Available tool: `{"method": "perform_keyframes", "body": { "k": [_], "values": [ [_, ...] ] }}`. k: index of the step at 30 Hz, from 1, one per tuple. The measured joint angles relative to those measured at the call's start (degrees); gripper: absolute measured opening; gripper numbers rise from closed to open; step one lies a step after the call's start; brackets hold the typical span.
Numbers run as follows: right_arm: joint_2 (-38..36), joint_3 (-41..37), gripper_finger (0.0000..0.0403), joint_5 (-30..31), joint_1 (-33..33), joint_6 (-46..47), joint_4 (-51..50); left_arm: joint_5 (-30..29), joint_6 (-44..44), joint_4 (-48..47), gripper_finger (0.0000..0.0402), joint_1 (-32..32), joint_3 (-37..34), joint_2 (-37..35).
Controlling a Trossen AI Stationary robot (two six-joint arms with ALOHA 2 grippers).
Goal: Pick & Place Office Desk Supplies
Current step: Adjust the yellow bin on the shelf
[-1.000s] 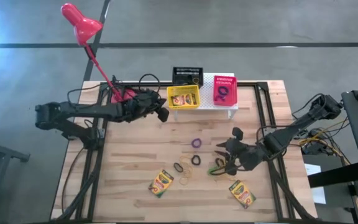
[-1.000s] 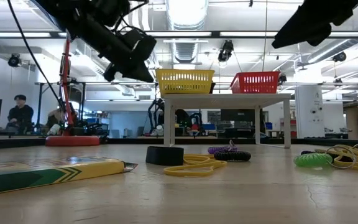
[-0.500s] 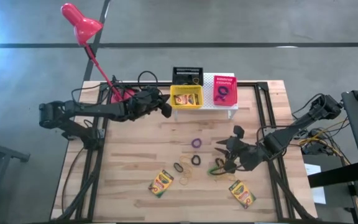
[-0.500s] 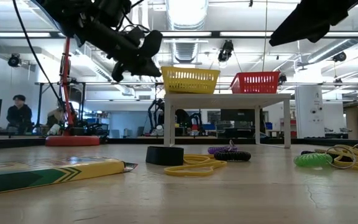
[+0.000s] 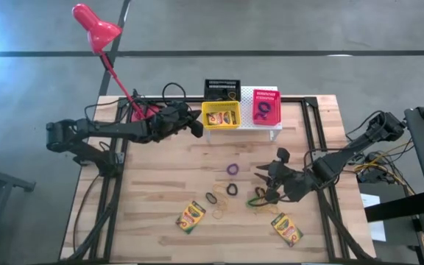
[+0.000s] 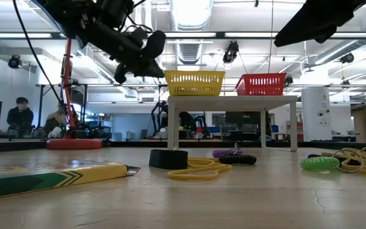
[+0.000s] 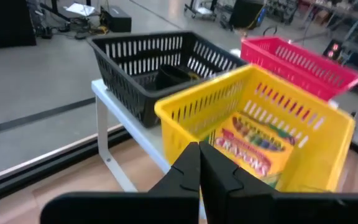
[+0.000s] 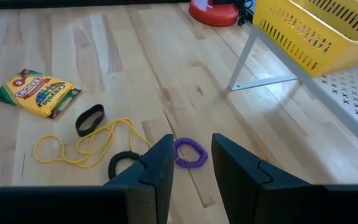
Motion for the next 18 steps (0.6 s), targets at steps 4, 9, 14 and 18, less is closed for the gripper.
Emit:
{"method": "perform_keyframes", "body": {
  "k": [4, 9, 14, 18],
  "values": [
    [0.0, 0.0, 0.0104, 0.0, 0.0, 0.9, 0.0, 0.0, -0.2, -3.3, 0.0001, 0.0, 0.0, -0.6],
    [0.0, -0.2, 0.0099, 0.2, 0.0, 1.3, 0.0, 3.6, -0.9, -1.8, 0.0001, -0.1, 0.0, 0.5],
    [0.0, -0.2, 0.0093, 3.0, 0.0, 1.5, 0.2, 5.8, -3.5, 4.0, 0.0001, -0.2, 0.0, 4.7],
    [0.0, -0.3, 0.0090, 3.0, 0.0, 1.5, 0.2, 5.8, -3.5, 3.2, 0.0001, -0.1, 0.8, 6.4]
  ]
}}
